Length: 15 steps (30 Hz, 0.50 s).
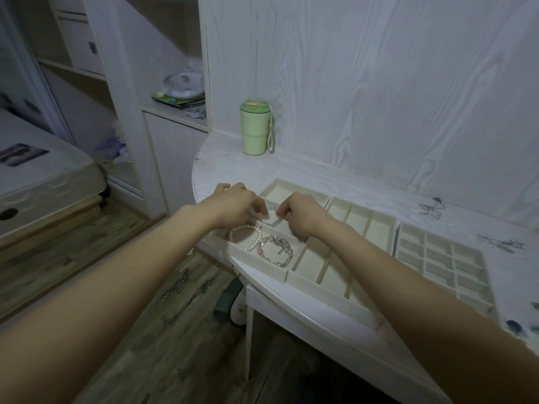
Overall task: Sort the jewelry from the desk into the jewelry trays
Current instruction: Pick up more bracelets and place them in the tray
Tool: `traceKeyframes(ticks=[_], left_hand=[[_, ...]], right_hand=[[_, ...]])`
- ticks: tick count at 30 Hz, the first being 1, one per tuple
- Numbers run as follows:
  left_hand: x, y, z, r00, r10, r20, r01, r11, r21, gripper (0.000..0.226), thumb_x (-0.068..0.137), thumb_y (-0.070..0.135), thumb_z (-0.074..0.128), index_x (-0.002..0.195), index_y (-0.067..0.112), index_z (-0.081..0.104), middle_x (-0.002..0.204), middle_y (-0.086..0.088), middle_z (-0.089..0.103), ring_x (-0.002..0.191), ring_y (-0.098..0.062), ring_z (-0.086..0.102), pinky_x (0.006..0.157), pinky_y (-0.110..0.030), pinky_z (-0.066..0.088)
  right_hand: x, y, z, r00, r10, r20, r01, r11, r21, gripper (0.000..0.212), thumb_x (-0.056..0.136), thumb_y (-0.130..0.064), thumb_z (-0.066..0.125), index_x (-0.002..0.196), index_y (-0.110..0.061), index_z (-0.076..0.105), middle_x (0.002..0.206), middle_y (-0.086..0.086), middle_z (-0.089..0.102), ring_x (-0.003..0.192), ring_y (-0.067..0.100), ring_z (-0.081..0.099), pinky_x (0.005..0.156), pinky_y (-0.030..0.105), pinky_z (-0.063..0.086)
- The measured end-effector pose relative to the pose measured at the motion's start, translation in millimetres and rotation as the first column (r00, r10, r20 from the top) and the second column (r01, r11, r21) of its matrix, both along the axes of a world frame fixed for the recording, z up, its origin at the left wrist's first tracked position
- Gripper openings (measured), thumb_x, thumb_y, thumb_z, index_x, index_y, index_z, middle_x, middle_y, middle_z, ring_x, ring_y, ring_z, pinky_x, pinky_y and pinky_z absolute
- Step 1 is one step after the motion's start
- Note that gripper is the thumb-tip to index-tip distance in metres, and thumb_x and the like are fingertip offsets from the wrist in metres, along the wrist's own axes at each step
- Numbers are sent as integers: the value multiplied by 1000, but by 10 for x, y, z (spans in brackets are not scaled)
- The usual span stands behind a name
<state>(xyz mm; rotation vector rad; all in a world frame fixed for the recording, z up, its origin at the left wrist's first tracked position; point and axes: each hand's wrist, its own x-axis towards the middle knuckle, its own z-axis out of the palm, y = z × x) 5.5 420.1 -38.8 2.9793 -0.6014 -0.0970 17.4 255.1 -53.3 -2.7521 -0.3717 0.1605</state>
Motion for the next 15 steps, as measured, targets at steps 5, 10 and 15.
traceKeyframes(ticks=[5,10,15], left_hand=[[-26,-6,0,999,-41,8,39,988,148,32,96,20,45,122,36,57,123,8,59,129,-14,31,113,-49,4],[-43,-31,13,999,-50,2,49,984,170,32,96,20,45,120,35,58,125,8,58,130,-16,31,113,-50,5],[-61,-40,24,1000,-27,-14,29,989,142,38,93,13,44,122,35,57,126,6,57,129,-17,31,113,-49,6]], right_hand=[[-47,6,11,1000,15,-3,-15,1000,-20,33,94,1,42,119,-3,64,127,12,60,118,29,54,96,31,44],[-74,40,29,1000,26,4,-26,999,-34,39,93,5,38,120,-5,63,128,11,59,119,26,53,98,30,43],[-76,58,13,1000,29,2,-29,998,-57,42,91,7,38,123,-6,61,130,11,58,119,25,53,96,28,42]])
